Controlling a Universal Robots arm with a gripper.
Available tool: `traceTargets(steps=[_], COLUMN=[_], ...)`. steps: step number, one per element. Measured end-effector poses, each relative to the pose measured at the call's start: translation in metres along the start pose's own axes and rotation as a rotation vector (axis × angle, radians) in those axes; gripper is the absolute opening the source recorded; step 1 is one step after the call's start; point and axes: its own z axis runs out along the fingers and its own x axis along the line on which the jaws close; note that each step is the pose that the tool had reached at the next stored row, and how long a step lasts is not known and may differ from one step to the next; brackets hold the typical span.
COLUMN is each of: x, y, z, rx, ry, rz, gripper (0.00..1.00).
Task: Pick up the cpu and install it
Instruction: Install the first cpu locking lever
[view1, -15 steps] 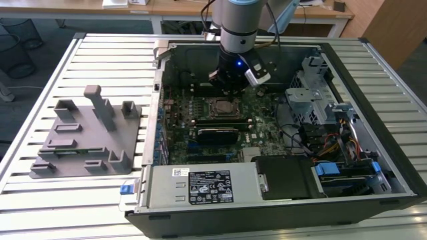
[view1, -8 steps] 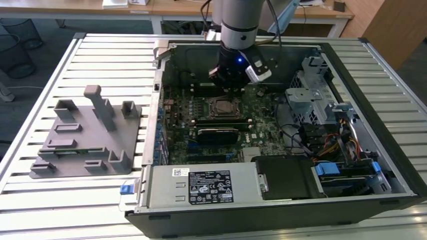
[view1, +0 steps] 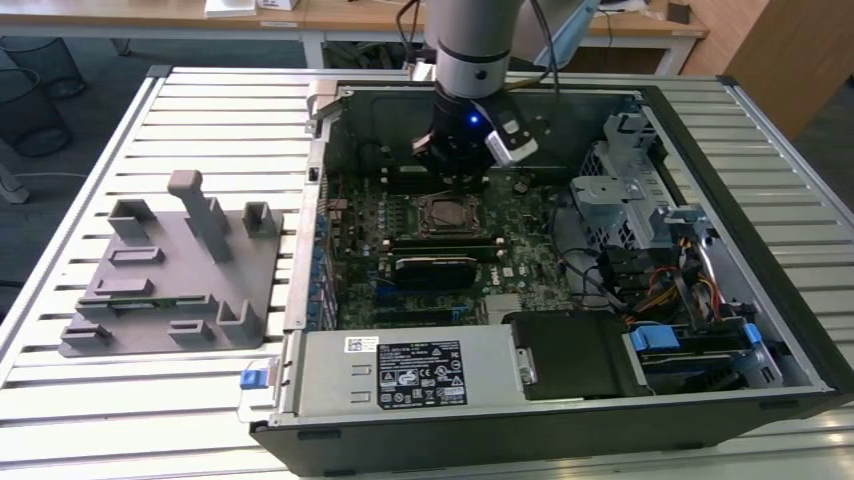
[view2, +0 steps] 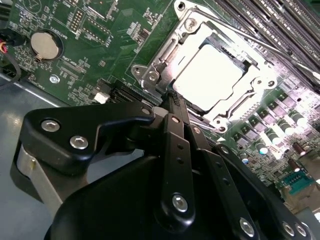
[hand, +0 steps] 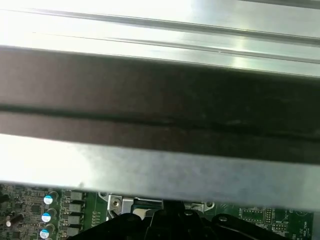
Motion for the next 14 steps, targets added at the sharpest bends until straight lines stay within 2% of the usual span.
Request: traceTargets(steps=[5,14], x=[0.0026,0.0022], y=[0.0017,0.0106], z=[-0.0001,0.0002], rx=[-0.0002,-0.0005], ry=[0.0000,0.0003], rz=[0.000,-0.008], gripper=[0.11,0.11])
